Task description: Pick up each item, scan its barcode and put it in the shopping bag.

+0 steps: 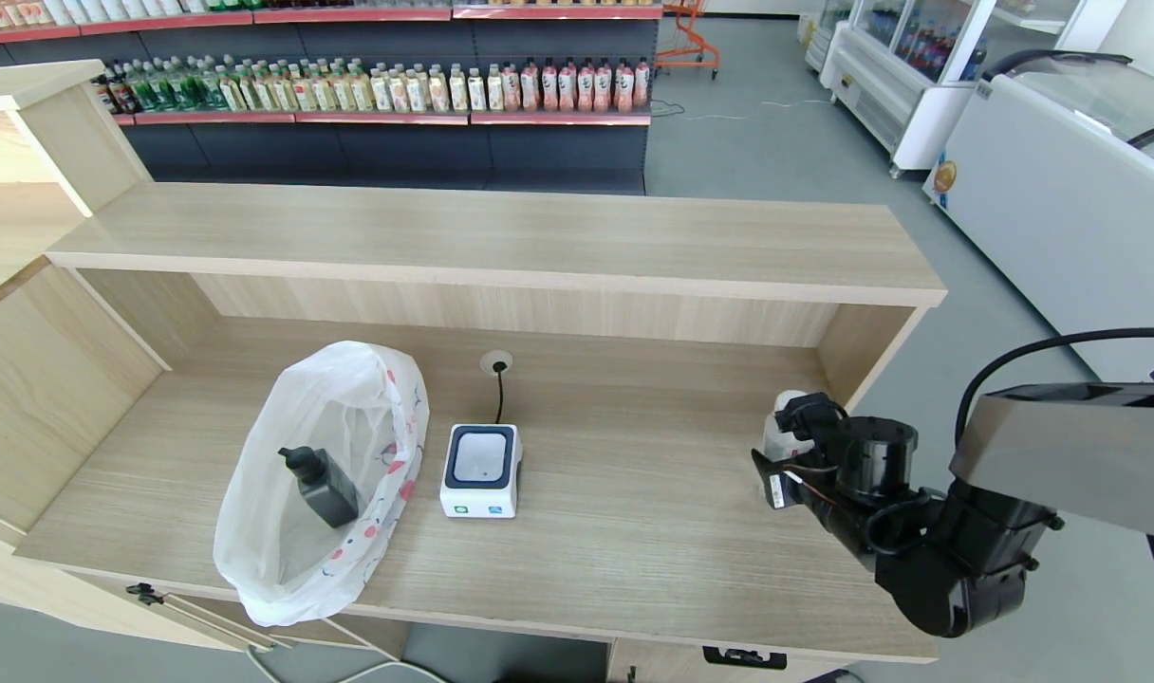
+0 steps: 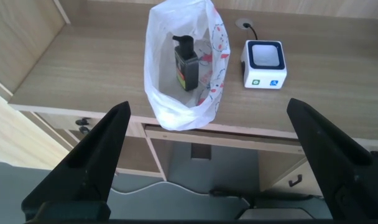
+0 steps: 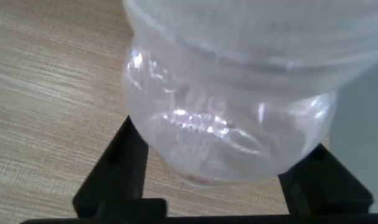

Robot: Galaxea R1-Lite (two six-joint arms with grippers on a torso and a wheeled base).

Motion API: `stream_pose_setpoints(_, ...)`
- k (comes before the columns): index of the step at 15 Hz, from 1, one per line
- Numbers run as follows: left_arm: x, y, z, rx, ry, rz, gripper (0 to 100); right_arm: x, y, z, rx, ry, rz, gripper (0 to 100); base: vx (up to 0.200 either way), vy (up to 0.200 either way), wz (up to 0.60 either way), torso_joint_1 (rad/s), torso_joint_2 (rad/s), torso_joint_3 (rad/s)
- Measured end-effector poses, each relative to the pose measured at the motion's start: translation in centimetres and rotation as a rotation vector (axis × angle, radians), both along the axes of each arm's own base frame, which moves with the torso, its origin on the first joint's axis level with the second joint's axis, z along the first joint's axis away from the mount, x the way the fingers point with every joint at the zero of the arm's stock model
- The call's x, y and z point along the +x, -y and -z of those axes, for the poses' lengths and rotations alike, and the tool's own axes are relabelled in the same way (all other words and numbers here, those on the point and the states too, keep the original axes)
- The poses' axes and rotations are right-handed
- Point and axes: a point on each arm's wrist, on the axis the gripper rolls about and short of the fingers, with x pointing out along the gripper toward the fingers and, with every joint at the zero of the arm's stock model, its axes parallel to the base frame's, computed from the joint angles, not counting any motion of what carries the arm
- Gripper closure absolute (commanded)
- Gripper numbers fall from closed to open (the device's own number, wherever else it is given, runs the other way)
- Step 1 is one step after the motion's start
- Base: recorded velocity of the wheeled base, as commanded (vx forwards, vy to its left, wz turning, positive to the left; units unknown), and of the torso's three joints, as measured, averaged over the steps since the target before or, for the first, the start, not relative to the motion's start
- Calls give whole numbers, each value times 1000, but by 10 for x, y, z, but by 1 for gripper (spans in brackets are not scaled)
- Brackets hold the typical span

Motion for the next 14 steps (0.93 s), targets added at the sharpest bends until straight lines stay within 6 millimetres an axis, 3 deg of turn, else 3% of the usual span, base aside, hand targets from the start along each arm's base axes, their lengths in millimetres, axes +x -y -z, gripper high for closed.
stream_pose_setpoints(7, 0, 0, 0, 0, 0, -1, 0, 15, 7, -1, 21, 29, -10, 100, 0, 0, 0, 0, 0, 0)
stream_pose_setpoints(12, 0, 0, 0, 0, 0, -1, 0, 11, 10, -4, 80, 15, 2, 100, 0, 0, 0, 0, 0, 0)
stream_pose_setpoints(14, 0, 0, 0, 0, 0, -1, 0, 5, 10, -17, 174, 2, -43, 100, 0, 0, 0, 0, 0, 0)
